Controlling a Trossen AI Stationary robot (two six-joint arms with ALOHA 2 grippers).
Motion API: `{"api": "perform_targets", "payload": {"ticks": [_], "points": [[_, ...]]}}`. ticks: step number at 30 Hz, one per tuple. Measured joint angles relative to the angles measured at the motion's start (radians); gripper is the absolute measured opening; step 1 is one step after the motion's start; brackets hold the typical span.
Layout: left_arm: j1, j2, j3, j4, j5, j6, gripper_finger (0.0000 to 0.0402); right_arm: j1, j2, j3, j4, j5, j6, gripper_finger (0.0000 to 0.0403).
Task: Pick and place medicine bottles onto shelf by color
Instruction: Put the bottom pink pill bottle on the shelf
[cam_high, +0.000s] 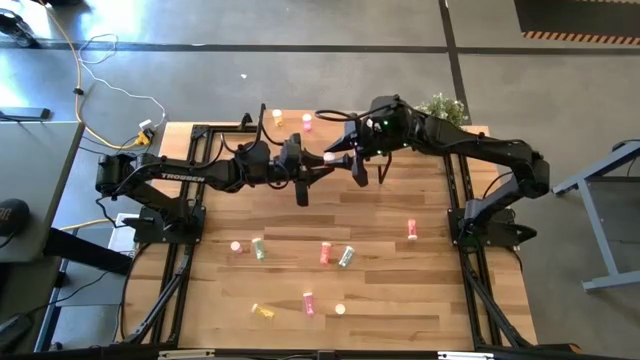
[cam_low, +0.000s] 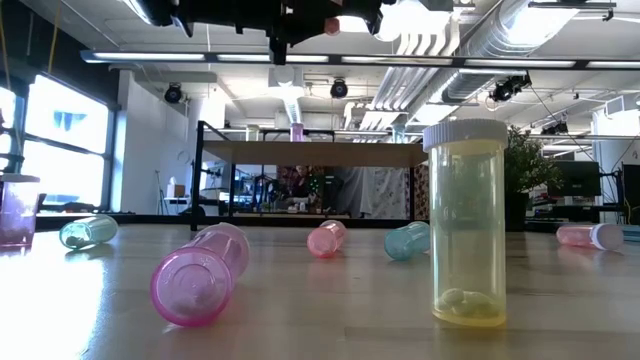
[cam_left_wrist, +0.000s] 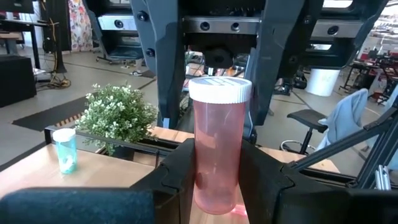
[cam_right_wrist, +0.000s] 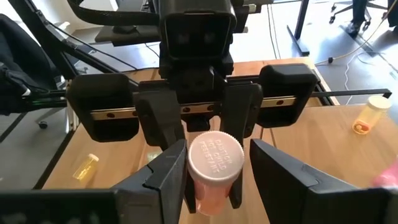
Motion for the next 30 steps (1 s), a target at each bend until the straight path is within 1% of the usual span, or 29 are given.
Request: {"api": "perform_targets", "payload": {"ticks": [3, 9, 12, 20, 24, 30], "points": [[0.002, 0.000, 0.000, 0.000, 0.000, 0.000, 0.0093, 0.000, 0.000, 0.000, 0.004, 0.003, 0.001, 0.0159], [0.002, 0.000, 0.000, 0.000, -0.002, 0.000, 0.0093, 0.000, 0.000, 0.000, 0.006, 0.001, 0.002, 0.0118], [0.002, 0.000, 0.000, 0.000, -0.002, -0.001, 0.0093, 0.000, 0.000, 0.000, 0.006, 0.001, 0.013, 0.0105], [0.003, -0.001, 0.000, 0.000, -0.003, -0.001, 0.0095, 0.000, 0.000, 0.000, 0.006, -0.001, 0.024, 0.0103], [0.003, -0.001, 0.000, 0.000, -0.005, 0.000, 0.0113, 0.000, 0.000, 0.000, 0.007, 0.000, 0.028, 0.0103], [0.006, -0.016, 0.000, -0.010, -0.025, 0.000, 0.0162, 0.000, -0.002, 0.000, 0.012, 0.053, 0.029, 0.0103]]}}
